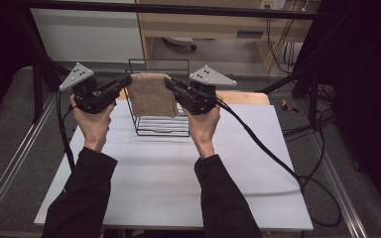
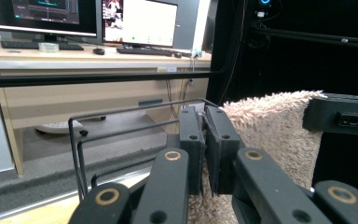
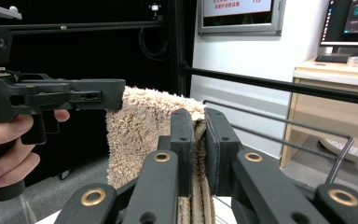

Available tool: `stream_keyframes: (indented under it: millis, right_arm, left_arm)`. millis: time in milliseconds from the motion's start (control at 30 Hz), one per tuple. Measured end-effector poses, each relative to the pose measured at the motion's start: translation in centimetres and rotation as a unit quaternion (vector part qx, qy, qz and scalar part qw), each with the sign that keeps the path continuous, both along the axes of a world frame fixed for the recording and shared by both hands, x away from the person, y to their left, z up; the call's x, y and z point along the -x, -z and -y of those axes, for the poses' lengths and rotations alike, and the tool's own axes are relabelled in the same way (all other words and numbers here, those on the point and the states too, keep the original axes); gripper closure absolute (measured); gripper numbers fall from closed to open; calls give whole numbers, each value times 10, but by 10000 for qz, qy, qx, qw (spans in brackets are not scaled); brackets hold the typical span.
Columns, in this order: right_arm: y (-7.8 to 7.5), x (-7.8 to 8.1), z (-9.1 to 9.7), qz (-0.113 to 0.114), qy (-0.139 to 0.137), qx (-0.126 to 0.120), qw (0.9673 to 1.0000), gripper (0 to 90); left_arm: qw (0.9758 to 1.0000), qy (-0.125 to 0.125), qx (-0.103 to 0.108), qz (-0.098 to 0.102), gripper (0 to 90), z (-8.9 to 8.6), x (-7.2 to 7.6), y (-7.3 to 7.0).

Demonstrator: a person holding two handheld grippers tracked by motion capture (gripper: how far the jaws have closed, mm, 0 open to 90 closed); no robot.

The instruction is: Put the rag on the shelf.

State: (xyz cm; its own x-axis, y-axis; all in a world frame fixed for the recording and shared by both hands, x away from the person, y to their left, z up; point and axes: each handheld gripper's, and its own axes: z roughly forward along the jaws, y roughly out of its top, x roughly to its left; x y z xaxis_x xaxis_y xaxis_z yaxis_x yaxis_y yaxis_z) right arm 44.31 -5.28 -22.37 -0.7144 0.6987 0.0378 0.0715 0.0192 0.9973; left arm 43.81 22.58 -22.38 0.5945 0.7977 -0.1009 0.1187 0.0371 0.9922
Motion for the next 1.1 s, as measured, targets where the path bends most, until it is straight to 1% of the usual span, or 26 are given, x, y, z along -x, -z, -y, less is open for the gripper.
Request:
stream_keyframes:
  millis: [133,300,533,733,833,967,1100]
  right_arm:
    - [-7,-3,0,62,31,1,10000,831]
    - [-13,-7,2,88,100,-55,9999,831]
    - [-22,-14,4,135,131,-65,9998,831]
    - [-26,-20,5,133,202,-115,9996,830]
    - [-29,-23,7,156,226,-103,9996,831]
    - [-33,-27,7,190,241,-156,9994,830]
    - [-35,-30,7,210,241,-183,9993,831]
  left_arm:
    - [10000,12,20,36,855,1,-4,-7]
    - [9999,-16,-43,98,855,4,-8,-16]
    - [9999,10,5,121,855,6,-17,-22]
    - [9999,-28,-4,117,855,10,-25,-29]
    - [9999,-34,-6,131,854,12,-28,-32]
    - [9997,-49,78,211,855,13,-31,-35]
    - [9997,-41,77,219,854,12,-36,-38]
